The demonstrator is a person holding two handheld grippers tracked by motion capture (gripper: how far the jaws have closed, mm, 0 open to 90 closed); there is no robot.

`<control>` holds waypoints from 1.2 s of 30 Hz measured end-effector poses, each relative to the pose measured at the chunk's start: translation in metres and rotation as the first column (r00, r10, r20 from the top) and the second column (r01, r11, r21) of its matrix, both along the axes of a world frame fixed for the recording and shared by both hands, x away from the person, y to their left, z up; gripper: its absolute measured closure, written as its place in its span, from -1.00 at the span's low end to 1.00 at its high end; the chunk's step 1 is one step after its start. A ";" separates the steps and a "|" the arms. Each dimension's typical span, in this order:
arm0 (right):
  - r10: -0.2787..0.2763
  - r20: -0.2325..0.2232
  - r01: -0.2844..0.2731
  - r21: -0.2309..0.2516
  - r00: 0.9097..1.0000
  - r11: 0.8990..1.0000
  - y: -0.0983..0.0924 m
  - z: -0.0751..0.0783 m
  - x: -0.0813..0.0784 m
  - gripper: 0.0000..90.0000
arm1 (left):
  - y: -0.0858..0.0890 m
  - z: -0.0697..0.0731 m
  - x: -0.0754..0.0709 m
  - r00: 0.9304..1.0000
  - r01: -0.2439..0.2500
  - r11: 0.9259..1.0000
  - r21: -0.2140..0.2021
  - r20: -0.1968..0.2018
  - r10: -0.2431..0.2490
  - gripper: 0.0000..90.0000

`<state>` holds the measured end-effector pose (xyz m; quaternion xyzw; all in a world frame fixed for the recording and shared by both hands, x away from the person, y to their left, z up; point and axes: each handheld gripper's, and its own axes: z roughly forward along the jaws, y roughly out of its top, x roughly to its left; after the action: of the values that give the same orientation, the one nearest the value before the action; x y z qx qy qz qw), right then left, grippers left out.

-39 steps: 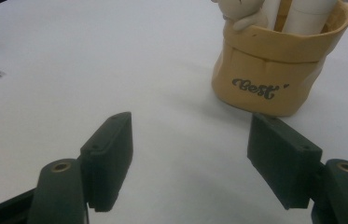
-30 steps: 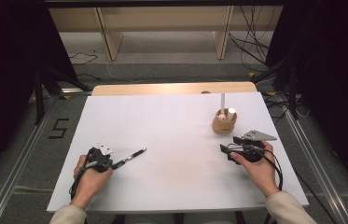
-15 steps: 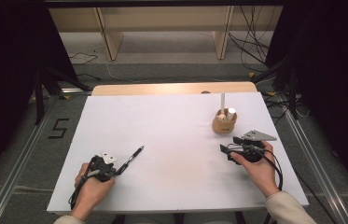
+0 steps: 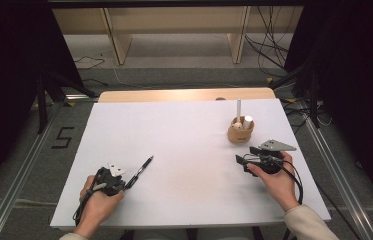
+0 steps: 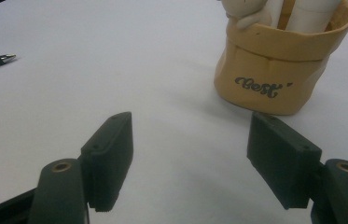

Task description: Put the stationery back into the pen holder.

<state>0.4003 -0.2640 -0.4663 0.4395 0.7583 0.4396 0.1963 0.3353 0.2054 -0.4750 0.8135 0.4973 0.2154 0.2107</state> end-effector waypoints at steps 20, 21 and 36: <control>-0.003 0.003 0.003 0.008 1.000 1.000 -0.002 0.000 0.001 -0.29 | -0.039 0.018 0.067 0.984 0.134 0.991 0.002 -0.119 -0.133 0.31; -0.003 0.003 0.003 0.008 1.000 1.000 -0.002 0.000 0.001 -0.29 | -0.040 0.018 0.070 0.982 0.137 0.990 0.012 -0.136 -0.134 0.31; 0.000 0.002 0.000 0.005 1.000 1.000 -0.001 0.000 0.001 -0.29 | -0.044 0.013 0.082 0.961 0.141 0.989 0.046 -0.245 -0.126 0.42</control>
<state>0.4008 -0.2649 -0.4661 0.4397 0.7570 0.4419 0.1958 0.4170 0.1616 -0.4620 0.8717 0.4562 0.1158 0.1368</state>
